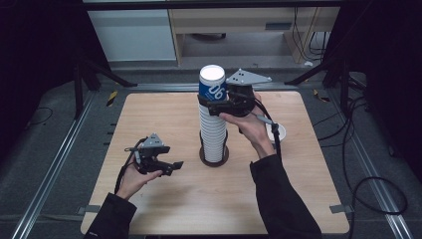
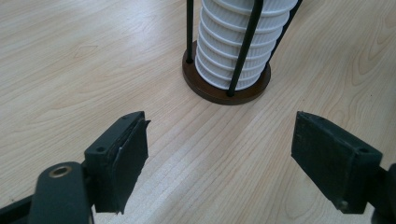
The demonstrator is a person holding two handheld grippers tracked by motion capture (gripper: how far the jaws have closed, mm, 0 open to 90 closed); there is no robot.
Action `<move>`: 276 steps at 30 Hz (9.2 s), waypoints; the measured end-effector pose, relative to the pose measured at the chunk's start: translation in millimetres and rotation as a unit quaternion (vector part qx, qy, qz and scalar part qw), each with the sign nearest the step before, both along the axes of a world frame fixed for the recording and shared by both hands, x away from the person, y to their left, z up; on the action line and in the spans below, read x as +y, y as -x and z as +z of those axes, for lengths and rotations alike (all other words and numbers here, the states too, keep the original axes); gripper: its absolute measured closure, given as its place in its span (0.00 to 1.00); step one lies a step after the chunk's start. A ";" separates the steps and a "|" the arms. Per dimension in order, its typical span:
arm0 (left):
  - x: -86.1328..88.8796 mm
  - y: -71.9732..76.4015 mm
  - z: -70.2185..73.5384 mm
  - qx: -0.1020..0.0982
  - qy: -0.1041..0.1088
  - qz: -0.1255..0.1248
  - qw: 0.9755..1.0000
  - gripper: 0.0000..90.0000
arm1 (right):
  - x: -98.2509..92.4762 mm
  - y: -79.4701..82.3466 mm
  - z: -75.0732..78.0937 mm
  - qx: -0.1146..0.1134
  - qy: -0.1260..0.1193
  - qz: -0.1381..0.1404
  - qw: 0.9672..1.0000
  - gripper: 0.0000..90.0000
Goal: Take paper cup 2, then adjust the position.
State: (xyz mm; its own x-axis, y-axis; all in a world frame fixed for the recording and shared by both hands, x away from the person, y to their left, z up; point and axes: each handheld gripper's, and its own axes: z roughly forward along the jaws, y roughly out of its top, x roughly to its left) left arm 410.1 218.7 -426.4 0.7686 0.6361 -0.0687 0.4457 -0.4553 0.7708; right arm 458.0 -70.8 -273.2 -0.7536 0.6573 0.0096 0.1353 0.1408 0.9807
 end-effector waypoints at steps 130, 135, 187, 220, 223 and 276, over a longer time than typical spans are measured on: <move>-31.7 26.4 15.1 0.015 -0.025 -0.129 0.991 0.21 | -43.7 74.5 -156.1 0.078 0.249 0.181 0.948 0.23; -37.3 30.3 16.6 0.011 -0.029 -0.143 0.989 0.20 | -38.0 75.1 -159.4 0.078 0.259 0.191 0.944 0.23; -79.7 45.5 4.1 0.039 -0.059 -0.213 0.974 0.25 | 25.5 93.1 -178.5 0.075 0.312 0.266 0.909 0.23; -37.4 33.8 28.2 0.005 0.019 -0.158 0.987 0.28 | -27.3 74.9 -146.0 0.075 0.180 0.208 0.959 0.08; -32.3 33.7 32.0 -0.006 0.044 -0.155 0.987 0.28 | -36.4 72.5 -144.2 0.077 0.156 0.206 0.963 0.08; -49.2 40.8 27.6 0.009 0.086 -0.232 0.969 0.21 | -20.5 73.9 -163.4 0.117 0.096 0.316 0.937 0.18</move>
